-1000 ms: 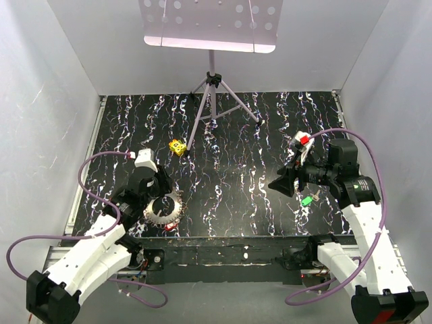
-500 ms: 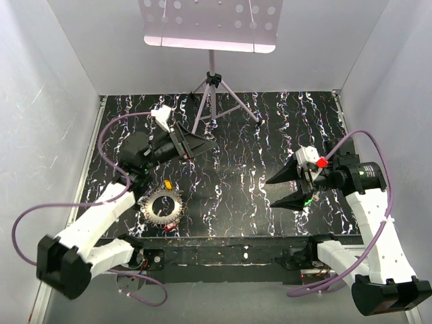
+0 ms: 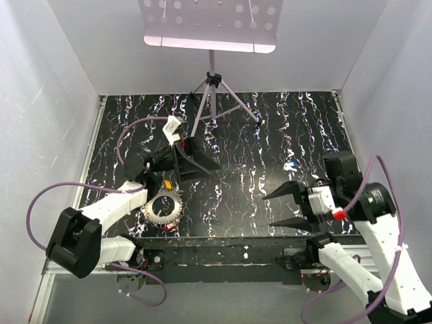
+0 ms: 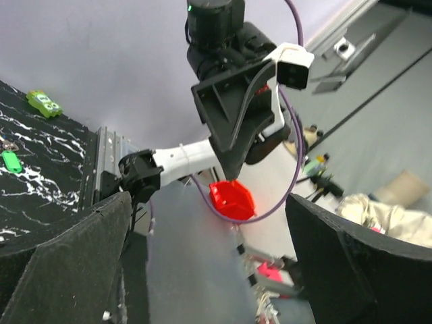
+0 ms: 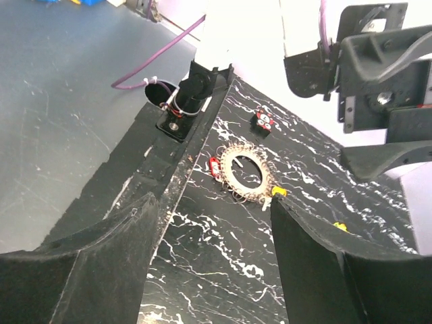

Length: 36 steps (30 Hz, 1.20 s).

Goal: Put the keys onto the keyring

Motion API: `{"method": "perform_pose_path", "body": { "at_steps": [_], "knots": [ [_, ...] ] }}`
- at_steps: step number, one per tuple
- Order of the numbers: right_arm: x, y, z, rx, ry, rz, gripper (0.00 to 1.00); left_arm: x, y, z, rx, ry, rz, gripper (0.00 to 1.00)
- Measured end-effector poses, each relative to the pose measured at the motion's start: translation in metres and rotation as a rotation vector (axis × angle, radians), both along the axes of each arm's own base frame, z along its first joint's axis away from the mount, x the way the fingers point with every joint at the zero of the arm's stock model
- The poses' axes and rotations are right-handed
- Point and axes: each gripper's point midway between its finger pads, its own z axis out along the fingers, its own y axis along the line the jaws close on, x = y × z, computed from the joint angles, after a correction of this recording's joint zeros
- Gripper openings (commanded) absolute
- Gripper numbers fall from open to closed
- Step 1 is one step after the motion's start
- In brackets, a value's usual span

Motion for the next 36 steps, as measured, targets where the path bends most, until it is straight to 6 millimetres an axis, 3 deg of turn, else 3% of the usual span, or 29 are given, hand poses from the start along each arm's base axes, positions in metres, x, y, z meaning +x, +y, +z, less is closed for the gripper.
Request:
{"method": "perform_pose_path", "body": {
  "at_steps": [6, 11, 15, 19, 24, 26, 36],
  "knots": [
    [-0.008, 0.000, -0.010, 0.012, -0.142, -0.001, 0.74, -0.027, 0.005, -0.030, 0.016, -0.201, -0.018, 0.98],
    [-0.001, 0.003, -0.011, 0.009, -0.155, -0.019, 0.74, -0.037, 0.009, -0.025, -0.021, -0.407, 0.007, 0.98],
    [0.000, 0.004, -0.007, 0.011, -0.147, -0.023, 0.74, -0.035, 0.008, -0.026, -0.037, -0.474, 0.036, 0.98],
    [0.002, 0.005, -0.007, 0.007, -0.150, -0.026, 0.75, -0.036, 0.016, -0.034, -0.072, -0.653, 0.188, 0.98],
    [0.006, 0.006, -0.012, -0.007, -0.151, -0.049, 0.75, -0.068, 0.027, 0.003, -0.174, -1.061, 0.330, 0.98],
    [0.007, 0.005, -0.013, -0.011, -0.153, -0.057, 0.75, -0.071, 0.028, 0.016, -0.197, -1.169, 0.373, 0.98],
    [0.013, 0.004, -0.012, -0.019, -0.193, -0.105, 0.76, -0.067, -0.005, -0.001, -0.033, -1.418, 0.376, 0.98]
  ]
}}
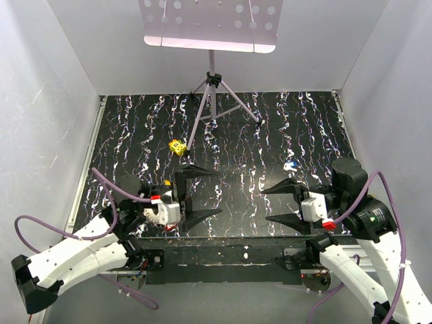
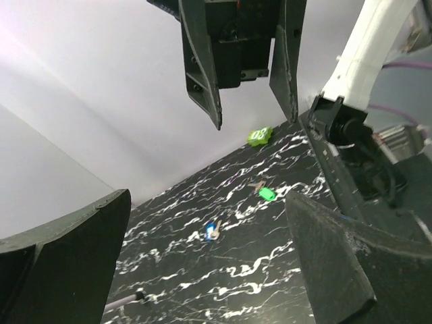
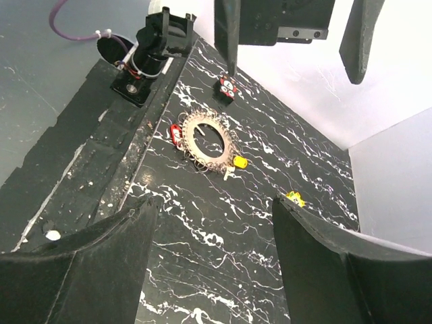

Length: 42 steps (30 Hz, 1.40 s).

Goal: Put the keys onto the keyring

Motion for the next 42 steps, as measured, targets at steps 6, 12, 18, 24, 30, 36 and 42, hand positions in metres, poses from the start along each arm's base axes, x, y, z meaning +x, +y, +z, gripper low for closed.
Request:
{"method": "perform_pose_path", "body": {
  "at_steps": [6, 12, 18, 24, 30, 36, 42],
  "knots": [
    [0.008, -0.002, -0.001, -0.012, -0.006, -0.062, 0.77, 0.001, -0.014, -0.016, 0.082, -0.208, 0.106, 0.98],
    [0.020, -0.003, -0.006, -0.027, 0.023, -0.137, 0.79, 0.019, -0.024, -0.034, 0.163, -0.450, 0.256, 0.98],
    [0.042, -0.006, -0.014, -0.045, 0.077, -0.269, 0.81, 0.035, -0.029, -0.074, 0.228, -0.683, 0.391, 0.98],
    [0.060, -0.010, -0.012, -0.036, 0.129, -0.391, 0.82, 0.044, -0.023, -0.061, 0.200, -0.769, 0.479, 0.98],
    [0.071, -0.015, -0.007, -0.012, 0.184, -0.493, 0.81, 0.044, -0.018, -0.048, 0.147, -0.739, 0.524, 0.98],
    [0.125, -0.033, -0.023, -0.033, 0.473, -0.852, 0.86, 0.076, 0.010, -0.028, 0.056, -0.149, 0.726, 0.98],
    [0.166, -0.062, -0.059, -0.107, 0.765, -1.171, 0.88, 0.110, 0.047, 0.016, -0.074, 0.445, 0.872, 0.98]
  ]
}}
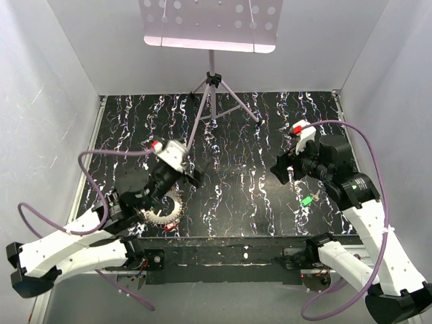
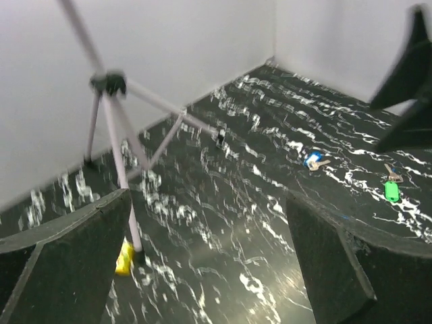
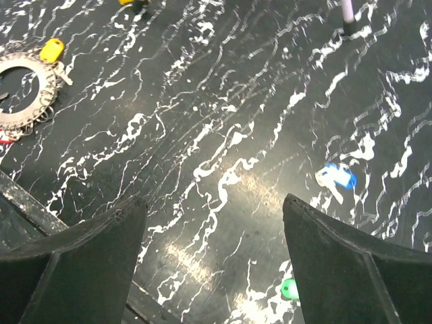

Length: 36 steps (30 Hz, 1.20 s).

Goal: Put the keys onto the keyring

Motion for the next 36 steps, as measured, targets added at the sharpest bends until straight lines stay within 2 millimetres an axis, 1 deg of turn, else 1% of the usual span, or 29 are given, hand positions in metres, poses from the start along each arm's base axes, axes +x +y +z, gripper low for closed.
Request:
{"method": "perform_pose_path", "body": {
  "at_steps": [1, 2, 4, 6, 8, 11, 14, 18, 21, 26, 29, 31, 36],
  "knots": [
    [0.001, -0.004, -0.001, -0.007, 0.027, -0.031, 0.88, 0.005, 0.007, -0.006, -0.041, 0.098, 0.025, 0.98],
    [0.001, -0.007, 0.000, -0.012, 0.040, -0.053, 0.88, 0.015, 0.016, -0.012, -0.060, 0.147, 0.067, 0.98],
    [0.002, -0.012, 0.006, -0.016, 0.050, -0.089, 0.89, 0.027, 0.032, -0.031, -0.091, 0.274, 0.132, 0.98],
    [0.003, -0.018, 0.014, -0.013, 0.046, -0.117, 0.89, 0.035, 0.043, -0.051, -0.104, 0.384, 0.181, 0.98],
    [0.005, -0.026, 0.024, -0.009, 0.028, -0.158, 0.89, 0.038, 0.051, -0.068, -0.120, 0.489, 0.214, 0.98],
    [0.005, -0.039, 0.037, -0.004, 0.008, -0.219, 0.90, 0.035, 0.053, -0.076, -0.145, 0.591, 0.229, 0.98],
    [0.004, -0.050, 0.046, -0.003, -0.006, -0.270, 0.90, 0.029, 0.052, -0.072, -0.171, 0.631, 0.219, 0.98],
    [0.000, -0.058, 0.057, 0.009, -0.033, -0.300, 0.91, 0.021, 0.058, -0.056, -0.218, 0.630, 0.213, 0.98],
    [-0.006, -0.061, 0.070, 0.043, -0.058, -0.316, 0.91, 0.013, 0.067, -0.042, -0.257, 0.609, 0.209, 0.98],
    [-0.018, -0.057, 0.093, 0.121, -0.096, -0.299, 0.91, 0.003, 0.078, -0.026, -0.300, 0.579, 0.204, 0.98],
    [-0.026, -0.052, 0.104, 0.164, -0.108, -0.272, 0.92, 0.002, 0.079, -0.021, -0.306, 0.577, 0.203, 0.98],
    [-0.030, -0.048, 0.108, 0.188, -0.109, -0.253, 0.91, 0.003, 0.078, -0.021, -0.302, 0.581, 0.204, 0.98],
    [-0.035, -0.041, 0.110, 0.227, -0.088, -0.223, 0.92, 0.007, 0.074, -0.026, -0.285, 0.596, 0.209, 0.98]
  ]
}}
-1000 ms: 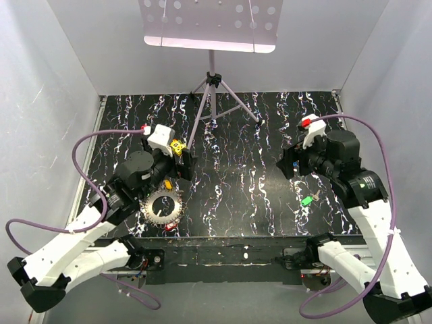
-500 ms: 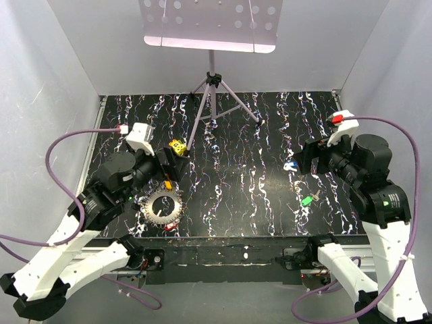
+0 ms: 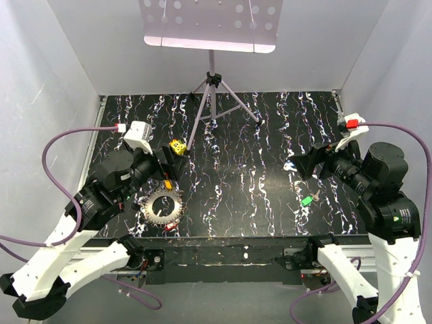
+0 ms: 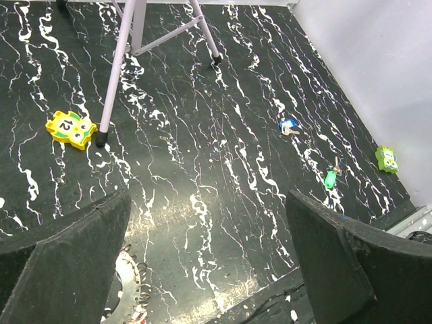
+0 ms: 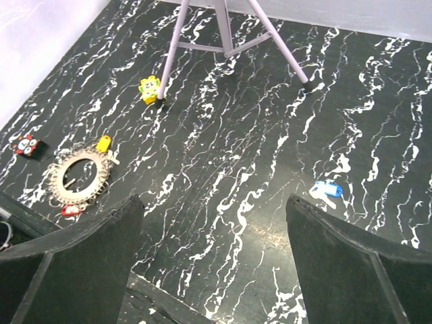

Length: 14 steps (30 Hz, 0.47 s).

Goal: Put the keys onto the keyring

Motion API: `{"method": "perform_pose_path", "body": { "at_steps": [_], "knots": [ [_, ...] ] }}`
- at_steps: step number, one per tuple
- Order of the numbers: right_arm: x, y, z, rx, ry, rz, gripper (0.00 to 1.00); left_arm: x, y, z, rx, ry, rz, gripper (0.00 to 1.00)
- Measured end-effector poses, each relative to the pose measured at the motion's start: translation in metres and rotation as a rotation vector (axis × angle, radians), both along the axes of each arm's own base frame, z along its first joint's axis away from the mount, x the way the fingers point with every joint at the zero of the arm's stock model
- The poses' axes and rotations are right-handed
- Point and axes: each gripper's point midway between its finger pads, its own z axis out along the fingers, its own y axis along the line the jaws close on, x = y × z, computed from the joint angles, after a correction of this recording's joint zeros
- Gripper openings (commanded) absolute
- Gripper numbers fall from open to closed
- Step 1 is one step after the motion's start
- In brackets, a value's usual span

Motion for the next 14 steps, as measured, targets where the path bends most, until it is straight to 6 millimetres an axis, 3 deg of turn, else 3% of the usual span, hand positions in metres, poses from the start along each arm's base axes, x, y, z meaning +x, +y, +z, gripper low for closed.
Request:
{"method": "perform_pose_path", "body": {
  "at_steps": [14],
  "knots": [
    [-0.018, 0.014, 0.008, 0.074, 0.004, 0.079, 0.93, -0.002, -0.001, 0.002, -0.007, -0.004, -0.015, 0.98]
  ]
}}
